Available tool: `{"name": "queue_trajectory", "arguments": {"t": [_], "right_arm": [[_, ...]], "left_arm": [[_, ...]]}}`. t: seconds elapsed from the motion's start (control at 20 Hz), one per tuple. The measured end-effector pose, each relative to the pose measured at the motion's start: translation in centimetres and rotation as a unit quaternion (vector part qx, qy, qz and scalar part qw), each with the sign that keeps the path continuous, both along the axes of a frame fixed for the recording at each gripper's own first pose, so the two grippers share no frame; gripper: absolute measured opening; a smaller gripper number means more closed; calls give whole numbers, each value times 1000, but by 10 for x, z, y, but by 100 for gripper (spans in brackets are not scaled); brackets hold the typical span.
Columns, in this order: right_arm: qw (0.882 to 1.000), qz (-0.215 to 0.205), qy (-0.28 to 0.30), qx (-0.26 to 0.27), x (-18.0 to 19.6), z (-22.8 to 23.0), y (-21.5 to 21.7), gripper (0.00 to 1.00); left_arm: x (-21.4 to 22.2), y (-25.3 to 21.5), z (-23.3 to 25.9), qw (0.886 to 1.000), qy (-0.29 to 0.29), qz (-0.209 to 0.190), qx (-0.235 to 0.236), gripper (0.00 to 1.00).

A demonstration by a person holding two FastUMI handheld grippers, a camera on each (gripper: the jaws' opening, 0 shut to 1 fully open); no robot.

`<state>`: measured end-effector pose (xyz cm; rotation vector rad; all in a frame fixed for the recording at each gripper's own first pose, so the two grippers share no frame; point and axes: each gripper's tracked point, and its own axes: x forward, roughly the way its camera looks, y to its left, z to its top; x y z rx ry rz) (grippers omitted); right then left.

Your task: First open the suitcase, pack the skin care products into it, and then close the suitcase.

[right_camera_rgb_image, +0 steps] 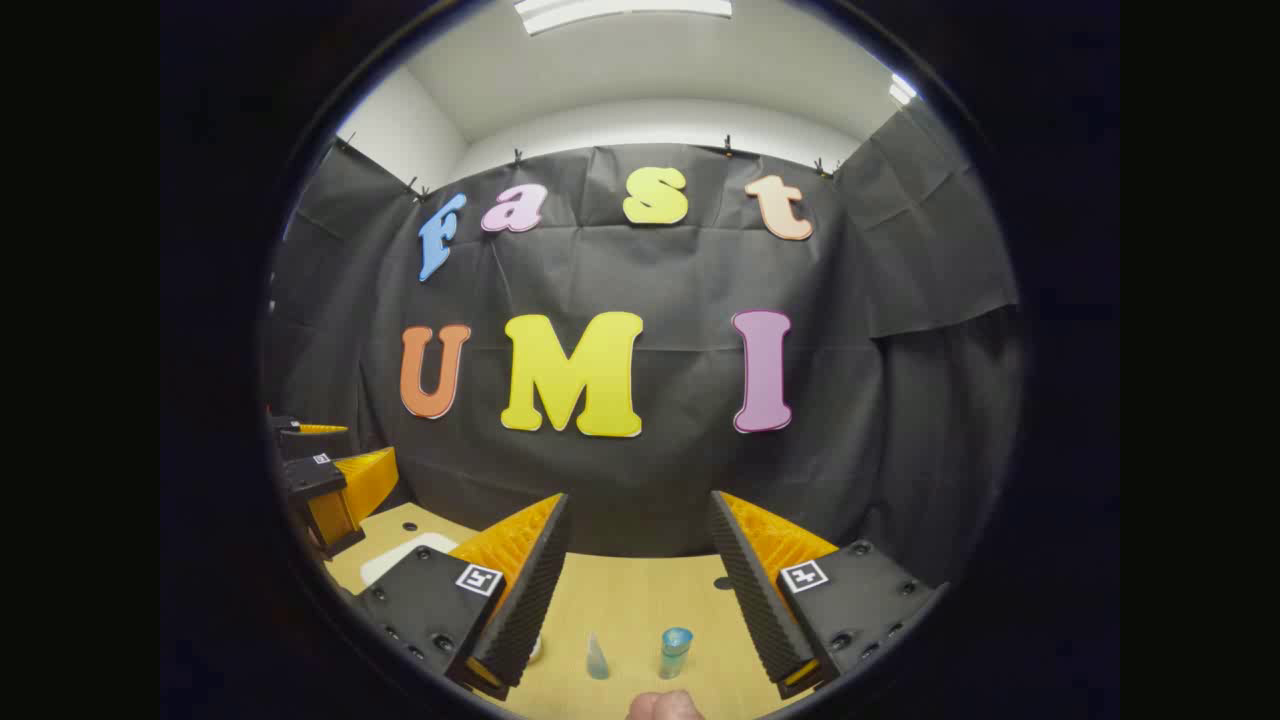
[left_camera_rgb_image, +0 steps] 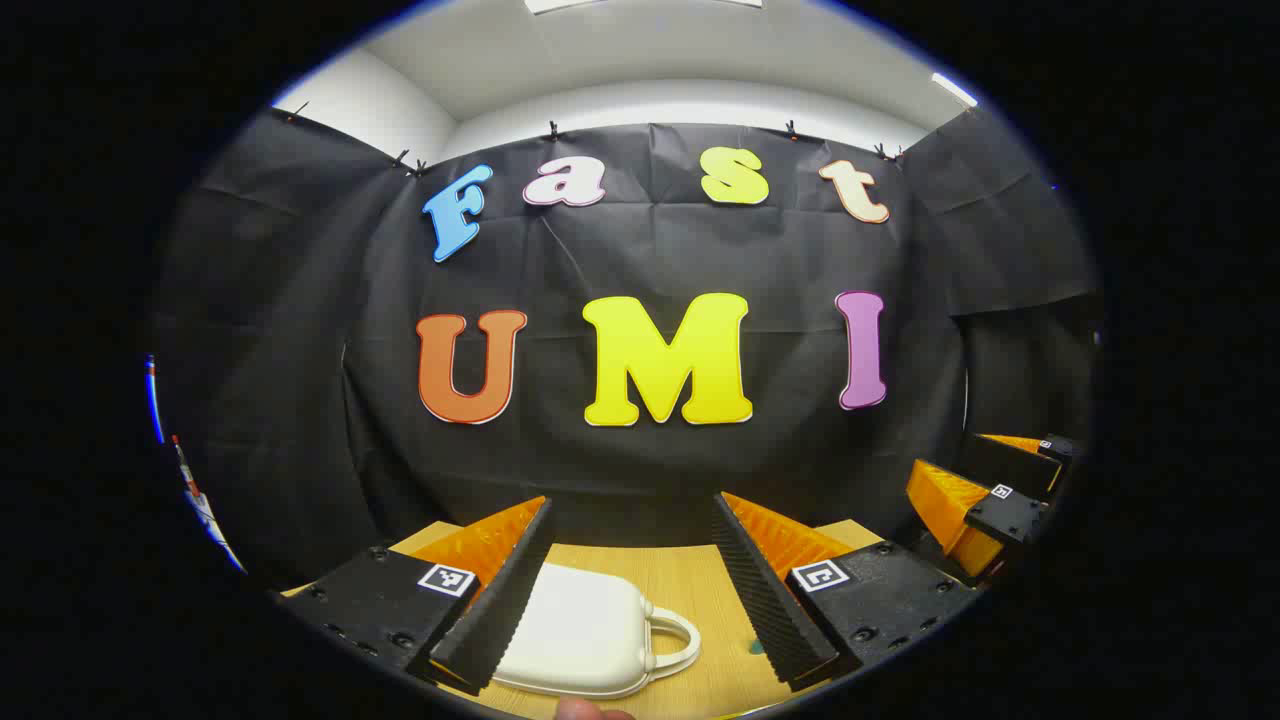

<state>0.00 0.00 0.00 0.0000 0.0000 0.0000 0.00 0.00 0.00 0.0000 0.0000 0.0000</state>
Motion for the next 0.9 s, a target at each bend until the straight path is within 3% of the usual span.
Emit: {"name": "queue_trajectory", "arguments": {"t": [0.75, 0.85, 0.9], "right_arm": [[1000, 13, -2, 7, 15, -4, 13, 82], [1000, 15, 1, 8, 17, -6, 14, 82], [1000, 15, 3, 7, 18, -7, 14, 82]], "left_arm": [[4, 2, 5, 1000, -7, 13, 11, 100], [4, 2, 7, 1000, -11, 14, 13, 94], [5, 1, 8, 1000, -11, 14, 12, 98]]}}
